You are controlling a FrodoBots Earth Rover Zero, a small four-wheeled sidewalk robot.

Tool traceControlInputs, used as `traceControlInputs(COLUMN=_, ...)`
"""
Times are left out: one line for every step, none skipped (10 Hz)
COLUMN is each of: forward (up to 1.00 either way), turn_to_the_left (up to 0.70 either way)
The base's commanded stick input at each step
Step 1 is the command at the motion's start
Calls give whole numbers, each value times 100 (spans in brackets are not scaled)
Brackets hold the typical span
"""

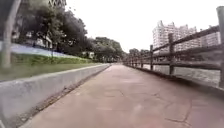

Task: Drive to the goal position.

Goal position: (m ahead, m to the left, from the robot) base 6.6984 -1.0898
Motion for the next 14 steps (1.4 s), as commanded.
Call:
traceControlInputs(forward=97, turn_to_the_left=0)
traceControlInputs(forward=97, turn_to_the_left=0)
traceControlInputs(forward=97, turn_to_the_left=0)
traceControlInputs(forward=97, turn_to_the_left=0)
traceControlInputs(forward=97, turn_to_the_left=0)
traceControlInputs(forward=97, turn_to_the_left=0)
traceControlInputs(forward=97, turn_to_the_left=0)
traceControlInputs(forward=97, turn_to_the_left=0)
traceControlInputs(forward=97, turn_to_the_left=0)
traceControlInputs(forward=97, turn_to_the_left=0)
traceControlInputs(forward=97, turn_to_the_left=0)
traceControlInputs(forward=97, turn_to_the_left=0)
traceControlInputs(forward=97, turn_to_the_left=0)
traceControlInputs(forward=97, turn_to_the_left=0)
